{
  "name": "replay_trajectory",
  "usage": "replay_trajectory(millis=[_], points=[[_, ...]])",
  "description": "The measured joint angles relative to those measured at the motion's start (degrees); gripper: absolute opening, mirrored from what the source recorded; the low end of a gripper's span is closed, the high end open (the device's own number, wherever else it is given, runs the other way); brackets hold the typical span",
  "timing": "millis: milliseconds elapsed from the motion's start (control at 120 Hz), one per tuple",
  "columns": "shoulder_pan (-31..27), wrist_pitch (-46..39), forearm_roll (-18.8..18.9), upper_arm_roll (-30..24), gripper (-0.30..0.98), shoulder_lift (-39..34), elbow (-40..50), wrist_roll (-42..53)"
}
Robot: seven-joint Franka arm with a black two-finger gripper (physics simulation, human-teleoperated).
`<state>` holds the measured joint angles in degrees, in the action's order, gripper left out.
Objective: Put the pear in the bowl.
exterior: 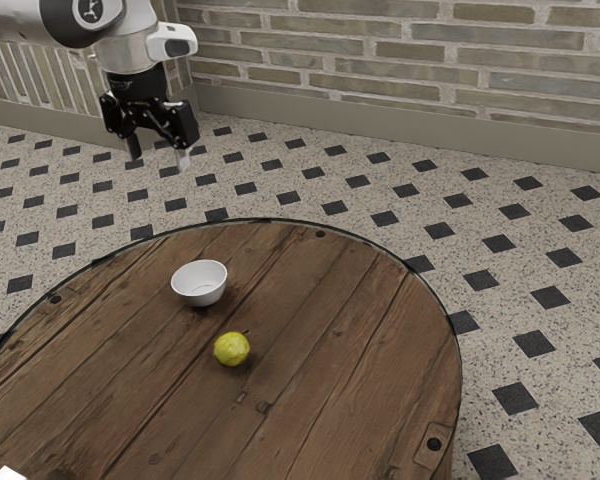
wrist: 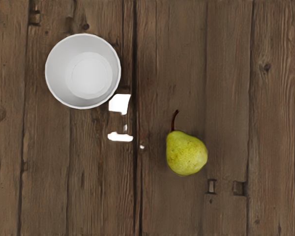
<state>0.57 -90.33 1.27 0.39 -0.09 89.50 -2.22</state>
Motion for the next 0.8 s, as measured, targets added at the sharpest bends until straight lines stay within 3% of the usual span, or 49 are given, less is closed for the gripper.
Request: replay_trajectory(millis=[200, 475, 650, 800], points=[[-0.9, -0.6, 0.0, -0.9, 0.69, -0.5, 0.9, -0.6], [0.5, -15.8, -0.6, -2.4, 0.69, -6.8, 29.3, -1.7], [0.1, -26.2, -1.6, -2.6, 0.69, -4.2, 35.8, -4.0], [-0.5, -32.4, -4.0, -3.9, 0.69, -3.1, 39.7, -12.4]])
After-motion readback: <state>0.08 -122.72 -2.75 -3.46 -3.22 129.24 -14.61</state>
